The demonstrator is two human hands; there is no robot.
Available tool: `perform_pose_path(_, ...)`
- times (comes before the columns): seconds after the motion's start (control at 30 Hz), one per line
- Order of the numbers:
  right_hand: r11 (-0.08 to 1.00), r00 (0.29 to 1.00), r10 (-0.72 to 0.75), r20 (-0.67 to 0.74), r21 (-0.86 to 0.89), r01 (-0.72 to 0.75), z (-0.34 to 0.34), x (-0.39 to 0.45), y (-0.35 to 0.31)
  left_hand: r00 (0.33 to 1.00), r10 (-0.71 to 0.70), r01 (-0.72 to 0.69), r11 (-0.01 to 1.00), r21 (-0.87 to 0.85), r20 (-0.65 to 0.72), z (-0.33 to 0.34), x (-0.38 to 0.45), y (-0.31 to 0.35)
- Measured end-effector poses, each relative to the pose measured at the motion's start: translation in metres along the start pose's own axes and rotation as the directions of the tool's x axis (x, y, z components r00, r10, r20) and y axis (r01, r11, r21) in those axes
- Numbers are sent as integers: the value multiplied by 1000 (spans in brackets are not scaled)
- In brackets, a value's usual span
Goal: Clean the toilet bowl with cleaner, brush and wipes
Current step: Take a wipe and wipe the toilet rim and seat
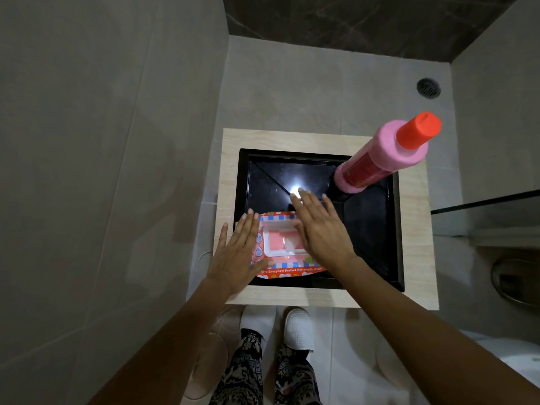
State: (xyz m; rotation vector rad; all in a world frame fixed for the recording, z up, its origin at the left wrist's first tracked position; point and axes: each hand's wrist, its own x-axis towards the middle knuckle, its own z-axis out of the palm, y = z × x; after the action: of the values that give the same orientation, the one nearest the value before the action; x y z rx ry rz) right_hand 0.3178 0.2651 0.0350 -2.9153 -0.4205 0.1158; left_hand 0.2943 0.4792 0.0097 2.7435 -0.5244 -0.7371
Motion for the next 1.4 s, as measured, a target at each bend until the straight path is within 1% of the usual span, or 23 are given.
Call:
perform_pose_path(0.07,996,997,76,-3,36,-76,-2,13,0,1000,8,-8,1000,3,-17,-3,0,2)
perform_pose_path(0.17,987,987,146,63,51,-149,-1,27,5,999,27,-28,1000,-10,-31,-6,3,4)
perform_pose_path(0.27,982,967,181,182,21,-188,6,32,13,997,43,-45,998,-37,-57,-5,7,6)
perform_pose_path(0.37,975,927,219,304,-38,-218,10,34,17,995,69,-68,998,10,-73,-4,9,7)
perform_pose_path(0.5,972,910,228,345,-19,-236,10,35,17,994,106,-105,994,34,-38,-5,13,8)
perform_pose_path(0.57,969,924,227,308,22,-245,9,31,16,992,117,-115,992,51,-39,-3,14,7)
perform_pose_path(0.63,972,950,201,240,72,-224,6,23,12,992,118,-115,990,77,-39,-2,14,7)
perform_pose_path(0.73,986,987,98,130,123,-114,4,1,7,993,114,-110,989,96,-32,-4,13,8)
perform_pose_path(0.8,992,995,50,91,110,-60,6,-19,6,993,112,-110,988,108,-19,-5,13,8)
perform_pose_path(0.87,995,996,23,84,97,-31,10,-38,6,993,113,-109,987,120,-20,-4,14,8)
perform_pose_path(0.97,992,998,8,61,124,-15,18,-53,8,993,112,-108,990,88,-36,-2,14,10)
perform_pose_path(1.07,985,1000,23,19,170,-26,21,-49,4,993,108,-105,992,72,-41,0,14,11)
perform_pose_path(1.17,984,1000,26,-12,174,-24,22,-40,-3,993,107,-103,992,72,-48,0,14,11)
perform_pose_path(1.4,979,998,67,-8,195,-64,29,-40,-7,991,99,-93,993,65,-85,1,15,12)
